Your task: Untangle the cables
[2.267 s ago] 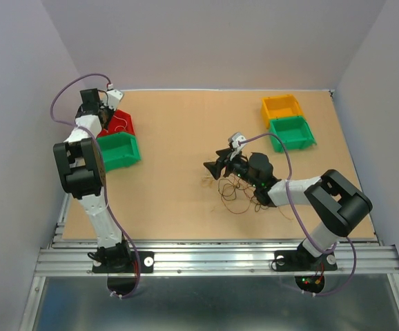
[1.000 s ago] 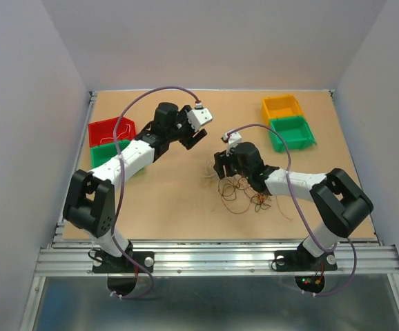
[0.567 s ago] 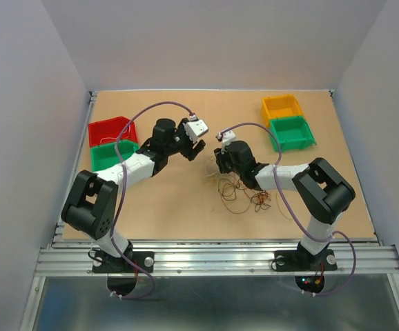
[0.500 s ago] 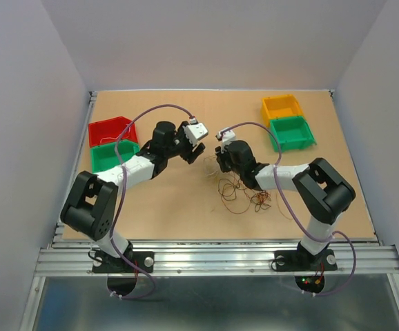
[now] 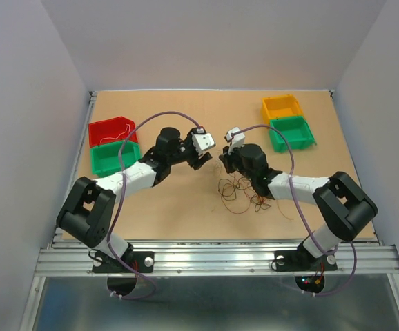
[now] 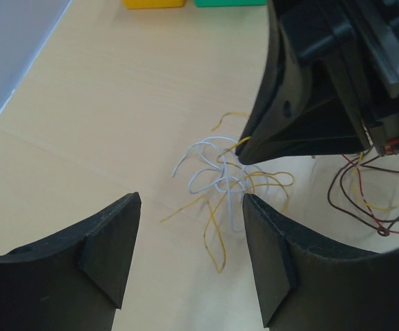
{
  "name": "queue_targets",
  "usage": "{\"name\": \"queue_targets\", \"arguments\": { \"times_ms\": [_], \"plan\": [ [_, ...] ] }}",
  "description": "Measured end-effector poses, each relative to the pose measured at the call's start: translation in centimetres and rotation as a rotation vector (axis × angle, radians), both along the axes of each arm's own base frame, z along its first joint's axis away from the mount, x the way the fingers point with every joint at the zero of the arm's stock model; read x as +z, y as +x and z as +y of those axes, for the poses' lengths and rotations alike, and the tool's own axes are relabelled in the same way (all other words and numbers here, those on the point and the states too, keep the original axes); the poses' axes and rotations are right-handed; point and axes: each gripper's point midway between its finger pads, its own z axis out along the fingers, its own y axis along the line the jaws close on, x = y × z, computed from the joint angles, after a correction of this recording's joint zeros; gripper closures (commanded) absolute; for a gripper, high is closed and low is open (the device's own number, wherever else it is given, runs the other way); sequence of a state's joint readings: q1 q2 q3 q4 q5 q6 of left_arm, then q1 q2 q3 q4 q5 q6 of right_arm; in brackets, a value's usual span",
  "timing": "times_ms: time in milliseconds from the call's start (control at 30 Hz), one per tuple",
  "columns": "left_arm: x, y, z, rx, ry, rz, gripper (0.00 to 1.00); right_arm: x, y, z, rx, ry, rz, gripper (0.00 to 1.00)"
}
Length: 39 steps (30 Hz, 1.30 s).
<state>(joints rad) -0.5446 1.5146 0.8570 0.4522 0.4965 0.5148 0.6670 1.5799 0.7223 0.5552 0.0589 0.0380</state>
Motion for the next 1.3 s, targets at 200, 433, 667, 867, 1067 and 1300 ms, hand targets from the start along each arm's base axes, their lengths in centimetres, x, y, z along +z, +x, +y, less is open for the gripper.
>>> {"name": "queue_targets", "arguments": {
  "times_ms": [200, 433, 667, 867, 1067, 1300],
  "plan": [
    [-0.7, -1.2, -1.1, -0.048, 0.026, -0.015, 0.31, 0.4, -0.8, -0.5, 0.001, 0.013, -0.006, 0.99],
    [-1.4, -0.9, -1.0, -0.043, 0.042, -0.014, 0.31, 3.0, -2.2, -1.2, 0.019, 0.07, -0.062, 0.99],
    [-4.8, 1.5, -1.7, 0.005, 0.087, 0.053, 0.31, 4.5, -4.3, -0.7, 0.12, 0.111, -0.097, 0.99],
    [-6.4, 1.4, -2.0, -0.024, 0.096, 0.099, 0.28, 3.9, -4.8, -0.9, 0.133, 0.099, -0.089, 0.99],
    [-4.5, 1.2, -1.1, -0.033, 0.06, 0.078, 0.26, 3.7, -4.6, -1.3, 0.111, 0.089, -0.092, 0.99],
    [-1.0, -0.1, -1.0, -0.12, 0.01, 0.028, 0.26, 3.7, -4.4, -1.5, 0.093, 0.083, -0.095, 0.99]
  ]
}}
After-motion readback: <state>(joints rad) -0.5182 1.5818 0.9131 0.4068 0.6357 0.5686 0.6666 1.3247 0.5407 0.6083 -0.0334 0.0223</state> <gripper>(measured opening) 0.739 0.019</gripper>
